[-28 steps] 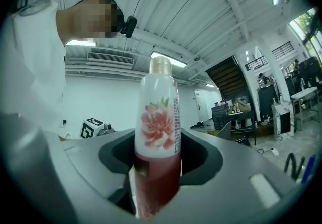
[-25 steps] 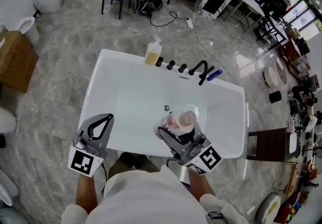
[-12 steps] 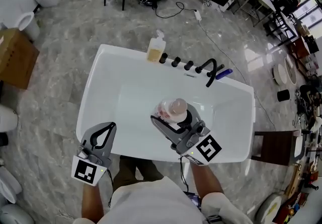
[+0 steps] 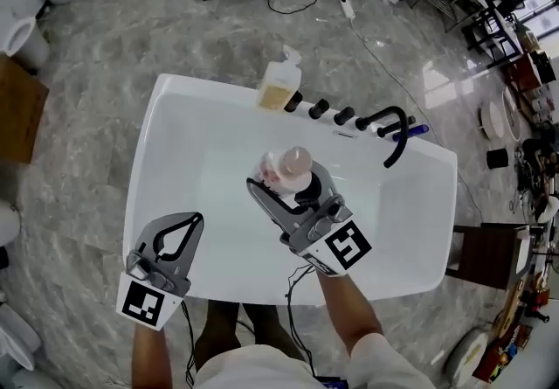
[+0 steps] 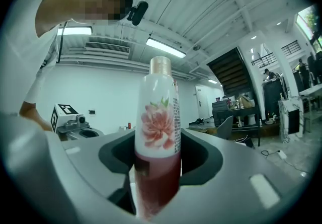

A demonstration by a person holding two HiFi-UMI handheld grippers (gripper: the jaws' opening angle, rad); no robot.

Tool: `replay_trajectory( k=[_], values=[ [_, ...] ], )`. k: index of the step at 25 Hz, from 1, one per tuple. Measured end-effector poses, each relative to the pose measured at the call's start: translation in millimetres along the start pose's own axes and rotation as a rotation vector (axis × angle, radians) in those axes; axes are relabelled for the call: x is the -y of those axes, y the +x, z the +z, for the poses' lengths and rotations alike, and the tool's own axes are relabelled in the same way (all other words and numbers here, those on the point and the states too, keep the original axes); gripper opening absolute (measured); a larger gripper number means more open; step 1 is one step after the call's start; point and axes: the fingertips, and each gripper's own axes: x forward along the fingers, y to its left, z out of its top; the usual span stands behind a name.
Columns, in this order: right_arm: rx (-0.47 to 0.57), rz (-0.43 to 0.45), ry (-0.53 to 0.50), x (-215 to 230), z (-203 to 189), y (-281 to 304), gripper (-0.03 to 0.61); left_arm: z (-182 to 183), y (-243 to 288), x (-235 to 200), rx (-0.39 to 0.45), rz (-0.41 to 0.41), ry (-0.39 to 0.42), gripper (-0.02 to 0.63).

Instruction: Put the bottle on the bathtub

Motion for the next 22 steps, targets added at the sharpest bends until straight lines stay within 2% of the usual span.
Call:
replay_trajectory(
  k=[5, 8, 11, 15, 22],
  values=[
    [0.0, -0.047, -0.029, 52.1, -78.2, 47.6, 0.239, -65.4, 50.5, -33.7, 0.019, -0.007, -0.03, 0.005],
    [0.002, -0.082, -0.052, 79.0, -121.4, 72.6, 0.239, -94.5, 80.2, -49.8, 0.065, 0.011, -0.075, 0.005],
    [0.004, -0.103, -0.07, 99.8, -159.3, 93.1, 0.239, -121.9, 105.1, -59.9, 0.077, 0.005, -0.085, 0.005],
    [0.009, -0.138, -0.075, 127.6, -205.1, 117.2, 0.238, -156.4, 130.3, -74.0, 0.071, 0.003, -0.101, 0.005],
    [0.035, -0.266, -0.122, 186.1, -264.7, 169.5, 0.238, -205.5, 141.9, -94.8, 0.068, 0.025, -0.131, 0.005]
  ],
)
